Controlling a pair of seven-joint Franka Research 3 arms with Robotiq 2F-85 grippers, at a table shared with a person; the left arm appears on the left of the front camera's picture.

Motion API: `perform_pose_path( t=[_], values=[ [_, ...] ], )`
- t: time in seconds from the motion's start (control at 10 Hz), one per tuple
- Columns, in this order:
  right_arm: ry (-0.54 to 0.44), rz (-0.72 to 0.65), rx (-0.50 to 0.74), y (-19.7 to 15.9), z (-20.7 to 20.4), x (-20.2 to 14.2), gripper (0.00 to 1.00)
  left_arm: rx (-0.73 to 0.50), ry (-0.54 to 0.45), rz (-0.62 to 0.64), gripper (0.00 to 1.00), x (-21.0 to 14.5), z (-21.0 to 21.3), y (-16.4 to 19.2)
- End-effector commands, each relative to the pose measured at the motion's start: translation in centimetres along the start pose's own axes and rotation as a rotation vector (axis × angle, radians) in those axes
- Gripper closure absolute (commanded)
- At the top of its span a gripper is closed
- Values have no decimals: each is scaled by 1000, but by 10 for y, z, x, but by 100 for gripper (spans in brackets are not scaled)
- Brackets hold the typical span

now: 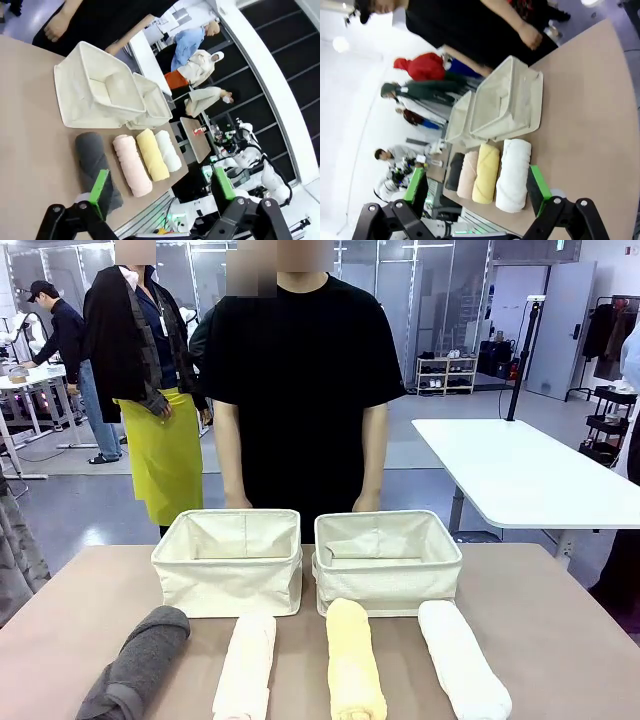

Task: Divide the towels into two baskets.
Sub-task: Pick up one hotel-folded towel and place it in the Fabric basket indicated by the person.

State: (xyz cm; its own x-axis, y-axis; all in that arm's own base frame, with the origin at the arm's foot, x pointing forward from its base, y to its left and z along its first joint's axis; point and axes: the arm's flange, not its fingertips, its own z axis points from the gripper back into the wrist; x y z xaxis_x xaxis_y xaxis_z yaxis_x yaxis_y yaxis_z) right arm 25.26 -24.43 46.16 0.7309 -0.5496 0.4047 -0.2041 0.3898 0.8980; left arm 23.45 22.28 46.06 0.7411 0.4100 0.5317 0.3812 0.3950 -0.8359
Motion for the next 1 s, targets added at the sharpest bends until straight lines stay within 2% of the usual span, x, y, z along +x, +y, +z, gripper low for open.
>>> perform_pose_path(
  t=[0.0,0.1,0.2,0.3,0.9],
  values=[
    [-48,21,50,-11,14,10,0,-2,-56,23,0,-20,1,4],
    [-90,17,65,-16,29,8,0,6,-103,44,0,-24,5,7],
    [-131,-4,24,-26,34,7,0,21,-113,52,0,-25,3,7],
    [-73,-15,35,-10,29,5,0,16,-61,46,0,-10,22,10],
    [-73,-15,35,-10,29,5,0,16,-61,46,0,-10,22,10]
  ],
)
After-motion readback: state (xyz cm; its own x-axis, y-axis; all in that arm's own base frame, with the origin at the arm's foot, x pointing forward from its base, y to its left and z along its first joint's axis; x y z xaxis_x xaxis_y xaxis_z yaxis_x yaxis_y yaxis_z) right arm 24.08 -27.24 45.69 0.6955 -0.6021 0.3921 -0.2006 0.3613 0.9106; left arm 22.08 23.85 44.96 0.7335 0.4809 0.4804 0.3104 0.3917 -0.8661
